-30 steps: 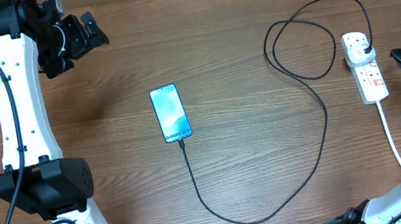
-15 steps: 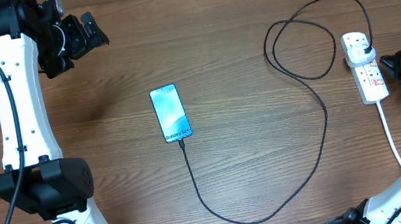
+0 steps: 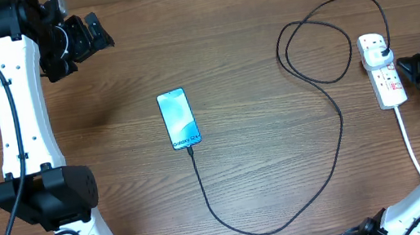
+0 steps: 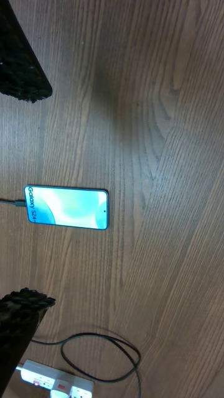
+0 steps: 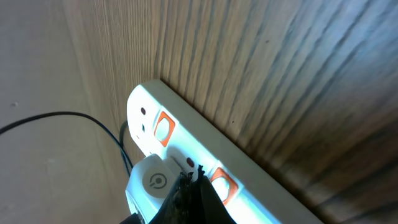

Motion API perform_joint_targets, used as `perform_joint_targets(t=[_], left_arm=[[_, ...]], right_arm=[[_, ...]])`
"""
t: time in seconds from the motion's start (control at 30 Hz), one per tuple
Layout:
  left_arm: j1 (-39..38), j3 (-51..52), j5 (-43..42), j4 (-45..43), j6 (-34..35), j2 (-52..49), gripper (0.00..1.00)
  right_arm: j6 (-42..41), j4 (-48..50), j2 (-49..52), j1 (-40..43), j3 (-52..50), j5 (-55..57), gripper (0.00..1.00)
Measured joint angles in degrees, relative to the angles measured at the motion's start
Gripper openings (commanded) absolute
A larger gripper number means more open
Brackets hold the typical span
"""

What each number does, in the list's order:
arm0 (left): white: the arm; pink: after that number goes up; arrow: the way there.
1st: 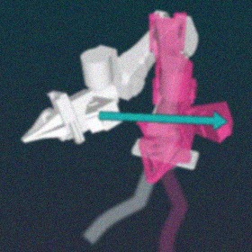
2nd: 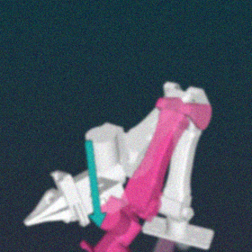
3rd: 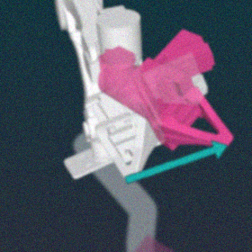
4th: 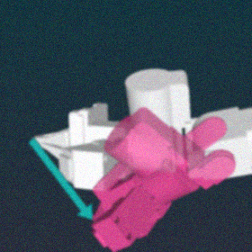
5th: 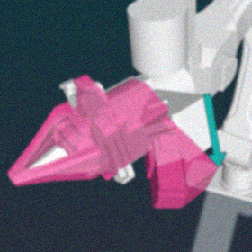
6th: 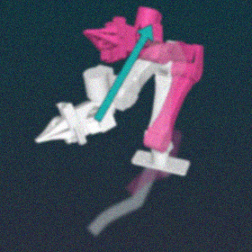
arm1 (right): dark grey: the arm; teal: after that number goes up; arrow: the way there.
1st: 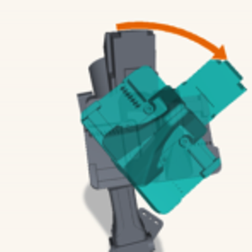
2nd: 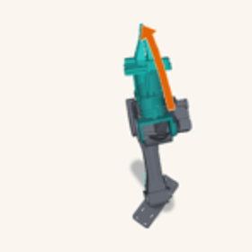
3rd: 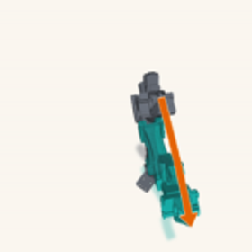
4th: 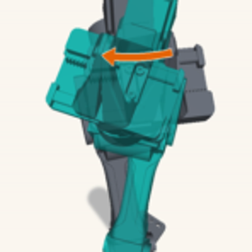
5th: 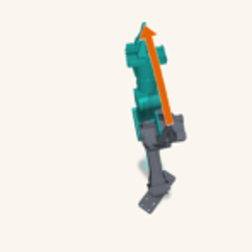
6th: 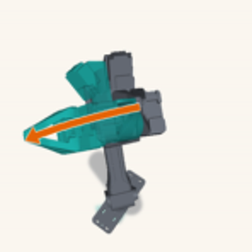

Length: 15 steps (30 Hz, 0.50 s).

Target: Plug charger to phone and switch on socket

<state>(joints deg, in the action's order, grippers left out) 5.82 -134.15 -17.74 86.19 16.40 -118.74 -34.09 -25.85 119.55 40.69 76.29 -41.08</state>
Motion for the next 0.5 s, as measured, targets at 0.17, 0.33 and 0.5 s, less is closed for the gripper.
perform_joint_targets(t=[0.17,0.33,0.5], left_arm=[[0.0,0.0,0.0,0.0,0.0,0.0,0.99],[0.0,0.0,0.0,0.0,0.0,0.0,1.00],[0.0,0.0,0.0,0.0,0.0,0.0,1.00]], right_arm=[[0.9,0.0,0.0,-1.0,0.0,0.6,0.04],[1.5,-0.5,0.0,-1.1,0.0,1.0,0.04],[1.6,-0.7,0.2,-1.1,0.0,1.1,0.04]])
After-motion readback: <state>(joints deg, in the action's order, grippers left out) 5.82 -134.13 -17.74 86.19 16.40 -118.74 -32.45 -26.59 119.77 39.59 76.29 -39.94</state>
